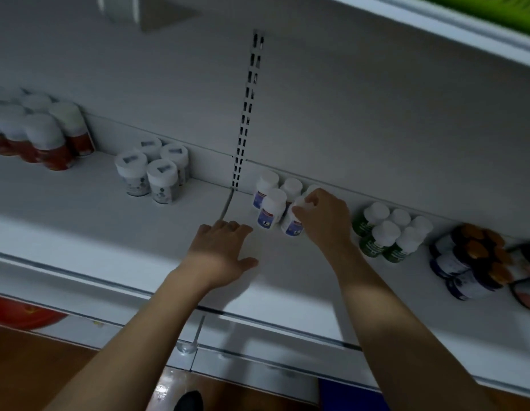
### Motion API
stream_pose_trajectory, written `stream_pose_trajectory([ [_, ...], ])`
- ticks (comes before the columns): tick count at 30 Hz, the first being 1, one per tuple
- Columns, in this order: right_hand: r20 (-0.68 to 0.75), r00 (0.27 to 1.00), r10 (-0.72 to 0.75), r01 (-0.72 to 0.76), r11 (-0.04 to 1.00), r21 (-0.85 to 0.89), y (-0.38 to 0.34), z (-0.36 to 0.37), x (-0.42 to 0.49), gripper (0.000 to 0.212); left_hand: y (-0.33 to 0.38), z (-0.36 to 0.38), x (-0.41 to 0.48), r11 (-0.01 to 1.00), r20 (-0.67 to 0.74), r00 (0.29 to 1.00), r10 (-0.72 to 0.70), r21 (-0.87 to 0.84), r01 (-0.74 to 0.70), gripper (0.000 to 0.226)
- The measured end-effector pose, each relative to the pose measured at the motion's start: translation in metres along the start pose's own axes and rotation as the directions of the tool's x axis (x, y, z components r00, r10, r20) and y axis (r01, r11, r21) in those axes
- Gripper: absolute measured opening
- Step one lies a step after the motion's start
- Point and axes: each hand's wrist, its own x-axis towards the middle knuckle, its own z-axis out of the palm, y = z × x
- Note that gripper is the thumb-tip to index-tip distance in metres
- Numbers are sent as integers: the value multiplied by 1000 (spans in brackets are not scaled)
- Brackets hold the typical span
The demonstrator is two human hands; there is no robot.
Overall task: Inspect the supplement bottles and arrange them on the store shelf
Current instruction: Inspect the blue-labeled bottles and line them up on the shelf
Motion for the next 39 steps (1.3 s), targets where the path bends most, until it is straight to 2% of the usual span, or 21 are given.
stream_pose_trajectory([
  [2, -57, 998, -31, 26, 996, -80, -3, 0, -6, 34, -7, -1, -1, 1000, 7, 1000, 10, -8, -10, 67],
  [4, -117, 990, -76, 66, 994, -83, -10, 3, -15, 34, -14, -3, -2, 1000, 6, 1000, 20, -24, -20, 66],
  [7, -87, 987, -135, 131, 990, -53, -26, 12, -23, 36, -24, -10, -7, 997, -5, 999, 32, -74, -32, 65],
  [9, -48, 993, -104, 100, 992, -80, -37, 19, -21, 38, -31, -14, -12, 995, -25, 999, 44, -90, -46, 65],
  [13, -42, 997, -61, 49, 968, -246, -54, 30, -11, 39, -38, -15, -25, 992, -69, 995, 76, -93, -82, 64],
  [17, -83, 997, 2, -22, 972, -233, -63, 35, -10, 35, -42, -16, -34, 989, -71, 993, 95, -103, -102, 73],
  [22, -107, 993, 50, -55, 998, -42, -68, 31, -32, 38, -50, -24, -44, 982, -109, 989, 96, -155, -112, 77],
  [25, -130, 990, 48, -21, 980, 197, -71, 20, -60, 28, -52, -30, -49, 970, -139, 983, 118, -194, -144, 70],
  [28, -130, 982, 136, -63, 891, 450, -68, 15, -94, 19, -48, -34, -60, 908, -159, 975, 154, -367, -203, 81],
  [31, -102, 968, 231, -102, 727, 679, -64, 7, -121, 19, -39, -32, -72, 790, -127, 970, 206, -563, -241, 98],
  [35, -10, 977, 212, -123, 605, 787, -62, -11, -144, 5, -26, -29, -82, 688, -110, 937, 333, -651, -321, 113],
  [39, 46, 978, 204, -148, 520, 841, -58, -22, -158, 5, -16, -33, -87, 643, -135, 894, 427, -650, -405, 106],
])
